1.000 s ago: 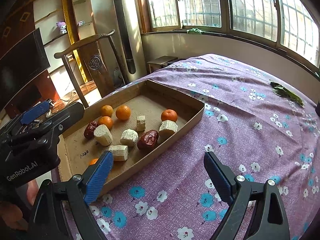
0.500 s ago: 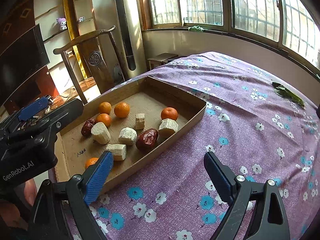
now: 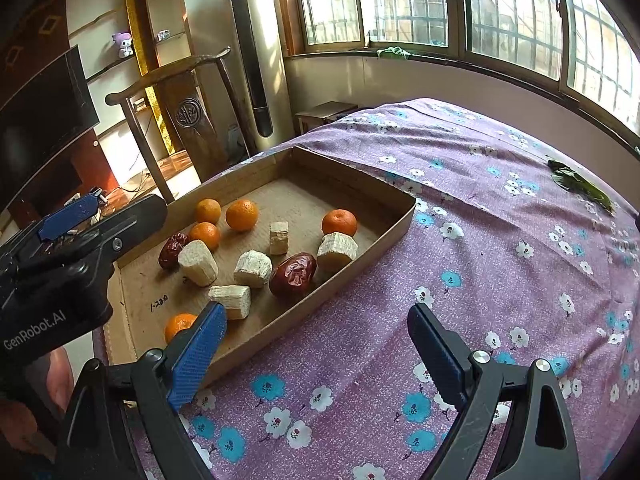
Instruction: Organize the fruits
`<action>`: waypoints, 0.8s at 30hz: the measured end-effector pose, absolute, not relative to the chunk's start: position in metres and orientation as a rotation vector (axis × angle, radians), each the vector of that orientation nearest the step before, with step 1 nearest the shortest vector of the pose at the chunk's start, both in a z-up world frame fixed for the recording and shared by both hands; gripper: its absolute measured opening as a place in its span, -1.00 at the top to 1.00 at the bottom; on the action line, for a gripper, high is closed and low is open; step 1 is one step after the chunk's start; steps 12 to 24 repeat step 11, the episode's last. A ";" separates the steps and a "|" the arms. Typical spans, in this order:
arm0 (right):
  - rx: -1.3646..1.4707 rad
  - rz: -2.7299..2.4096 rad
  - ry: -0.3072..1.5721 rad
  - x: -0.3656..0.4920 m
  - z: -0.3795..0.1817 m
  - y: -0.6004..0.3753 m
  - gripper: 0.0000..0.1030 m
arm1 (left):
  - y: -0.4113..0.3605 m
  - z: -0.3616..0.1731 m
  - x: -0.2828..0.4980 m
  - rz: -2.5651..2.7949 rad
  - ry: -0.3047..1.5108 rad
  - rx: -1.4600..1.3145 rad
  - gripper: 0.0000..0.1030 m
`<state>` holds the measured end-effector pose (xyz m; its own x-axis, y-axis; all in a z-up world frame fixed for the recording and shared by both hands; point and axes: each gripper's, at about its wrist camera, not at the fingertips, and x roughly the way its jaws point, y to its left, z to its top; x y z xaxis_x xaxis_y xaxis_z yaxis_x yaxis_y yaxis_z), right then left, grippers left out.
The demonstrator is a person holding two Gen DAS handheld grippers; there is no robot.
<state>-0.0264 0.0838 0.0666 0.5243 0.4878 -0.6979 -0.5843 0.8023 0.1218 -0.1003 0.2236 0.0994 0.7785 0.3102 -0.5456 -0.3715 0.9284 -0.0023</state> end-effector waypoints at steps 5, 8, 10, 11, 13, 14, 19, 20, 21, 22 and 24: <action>-0.130 0.644 0.793 -0.026 0.065 0.083 -0.84 | 0.224 0.097 -0.099 0.367 0.565 -0.110 -0.90; -0.124 0.642 0.791 -0.026 0.066 0.081 -0.84 | 0.219 0.097 -0.098 0.372 0.563 -0.083 -0.90; -0.123 0.633 0.790 -0.025 0.066 0.076 -0.84 | 0.212 0.100 -0.096 0.357 0.563 -0.073 -0.90; -0.126 0.623 0.791 -0.025 0.067 0.072 -0.84 | 0.208 0.101 -0.095 0.346 0.562 -0.074 -0.90; -0.126 0.623 0.791 -0.025 0.067 0.072 -0.84 | 0.208 0.101 -0.095 0.346 0.562 -0.074 -0.90; -0.126 0.623 0.791 -0.025 0.067 0.072 -0.84 | 0.208 0.101 -0.095 0.346 0.562 -0.074 -0.90; -0.126 0.623 0.791 -0.025 0.067 0.072 -0.84 | 0.208 0.101 -0.095 0.346 0.562 -0.074 -0.90; -0.126 0.623 0.791 -0.025 0.067 0.072 -0.84 | 0.208 0.101 -0.095 0.346 0.562 -0.074 -0.90; -0.126 0.623 0.791 -0.025 0.067 0.072 -0.84 | 0.208 0.101 -0.095 0.346 0.562 -0.074 -0.90; -0.126 0.623 0.791 -0.025 0.067 0.072 -0.84 | 0.208 0.101 -0.095 0.346 0.562 -0.074 -0.90; -0.126 0.623 0.791 -0.025 0.067 0.072 -0.84 | 0.208 0.101 -0.095 0.346 0.562 -0.074 -0.90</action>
